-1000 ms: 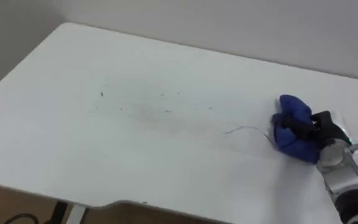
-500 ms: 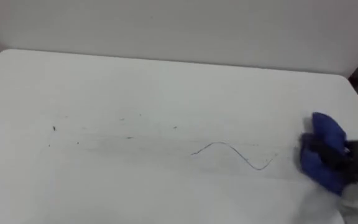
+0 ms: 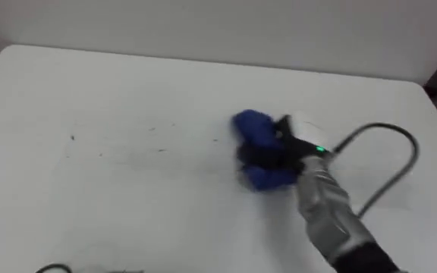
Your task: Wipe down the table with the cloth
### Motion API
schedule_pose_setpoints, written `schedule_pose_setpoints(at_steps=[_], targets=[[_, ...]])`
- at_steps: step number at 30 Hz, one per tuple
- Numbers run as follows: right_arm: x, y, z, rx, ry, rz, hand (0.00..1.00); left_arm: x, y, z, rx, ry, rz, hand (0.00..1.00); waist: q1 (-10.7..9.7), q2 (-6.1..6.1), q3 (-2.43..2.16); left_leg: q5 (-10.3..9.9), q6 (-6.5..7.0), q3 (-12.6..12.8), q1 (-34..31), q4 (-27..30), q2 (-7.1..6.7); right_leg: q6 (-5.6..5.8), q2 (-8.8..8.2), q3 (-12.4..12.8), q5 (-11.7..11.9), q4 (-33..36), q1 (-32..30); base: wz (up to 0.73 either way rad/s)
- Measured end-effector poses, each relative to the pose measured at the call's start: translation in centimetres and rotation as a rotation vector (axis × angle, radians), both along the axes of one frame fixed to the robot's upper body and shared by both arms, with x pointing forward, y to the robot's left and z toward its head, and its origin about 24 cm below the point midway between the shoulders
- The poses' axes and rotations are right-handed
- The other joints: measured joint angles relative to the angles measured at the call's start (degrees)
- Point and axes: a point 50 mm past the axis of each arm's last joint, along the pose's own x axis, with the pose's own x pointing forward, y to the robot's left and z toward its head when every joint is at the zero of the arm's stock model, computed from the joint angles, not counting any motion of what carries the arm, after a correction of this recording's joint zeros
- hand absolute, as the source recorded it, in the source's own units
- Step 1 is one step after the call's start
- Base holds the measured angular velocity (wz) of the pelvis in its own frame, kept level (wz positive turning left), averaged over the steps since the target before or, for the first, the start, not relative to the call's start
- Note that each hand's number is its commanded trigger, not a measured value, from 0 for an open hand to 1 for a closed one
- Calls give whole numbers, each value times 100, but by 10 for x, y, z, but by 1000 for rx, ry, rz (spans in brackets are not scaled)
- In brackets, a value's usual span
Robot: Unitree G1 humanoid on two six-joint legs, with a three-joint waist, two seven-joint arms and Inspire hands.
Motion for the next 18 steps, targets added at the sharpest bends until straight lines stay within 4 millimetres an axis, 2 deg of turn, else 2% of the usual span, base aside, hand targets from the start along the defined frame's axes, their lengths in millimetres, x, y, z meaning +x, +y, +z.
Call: schedule_pose_setpoints(at_steps=[1,2,3,4,5,6,8,9,11,12,14,15,17,18], targets=[[1,1,0,0,1,13,100,-8,0,-2,1,15,-4,0,96,-11,-7,59,21,-169,4,-56,-50,45,-57,-192,-29,-43,75,82],[2,-3,-4,-13,17,1,100,-23,4,-4,9,45,9,0,104,-24,-14,70,38,-341,5,-58,-104,92,-111,-328,-60,-50,146,79],[1,-6,-10,-22,35,-11,100,-30,6,-6,13,63,15,0,101,-28,-14,73,44,-383,12,-56,-126,106,-132,-379,-68,-64,185,56],[-8,-20,-28,-31,93,-60,100,-42,9,-8,18,95,34,0,90,-25,-2,64,66,-454,10,-54,-161,120,-164,-456,-75,-112,263,39],[-20,-34,-39,43,94,-126,100,-54,15,-8,27,118,62,0,32,-39,4,58,85,-507,15,-48,-207,160,-197,-472,-90,-169,330,33],[-24,-39,-43,72,90,-150,100,-59,18,-9,34,130,75,0,-25,-40,8,55,93,-508,34,-44,-229,178,-220,-513,-98,-187,376,34],[-48,-67,-62,185,81,-286,100,-76,31,-7,90,159,86,0,-288,-41,12,19,152,-507,124,-39,-275,260,-267,-587,-138,-248,556,26],[-55,-76,-65,204,73,-325,100,-80,35,-6,104,164,91,0,-305,-41,13,7,169,-499,156,-43,-284,272,-272,-585,-146,-251,585,8],[-84,-129,-78,191,44,-510,100,-95,50,-2,185,215,55,0,-530,-47,-2,-35,229,-554,206,-24,-352,337,-330,-649,-185,-265,728,16],[-91,-143,-79,177,37,-562,100,-97,53,-1,201,225,47,0,-578,-46,-4,-42,241,-565,211,-20,-370,355,-349,-653,-195,-254,742,20],[-116,-192,-84,127,19,-755,100,-104,63,3,239,239,43,0,-771,-44,-23,-61,272,-589,206,-17,-411,385,-383,-661,-189,-246,787,4],[-120,-200,-86,118,22,-788,100,-104,65,4,244,235,45,0,-805,-54,-39,-63,277,-590,205,-11,-416,390,-386,-653,-186,-245,789,0],[-130,-220,-90,87,45,-865,100,-100,68,7,271,217,51,0,-931,-93,-103,-65,282,-598,206,15,-422,396,-389,-647,-177,-230,800,-2],[-131,-222,-90,82,51,-871,100,-97,67,7,271,209,48,0,-951,-99,-109,-67,285,-615,206,34,-423,395,-389,-657,-174,-224,812,5]])
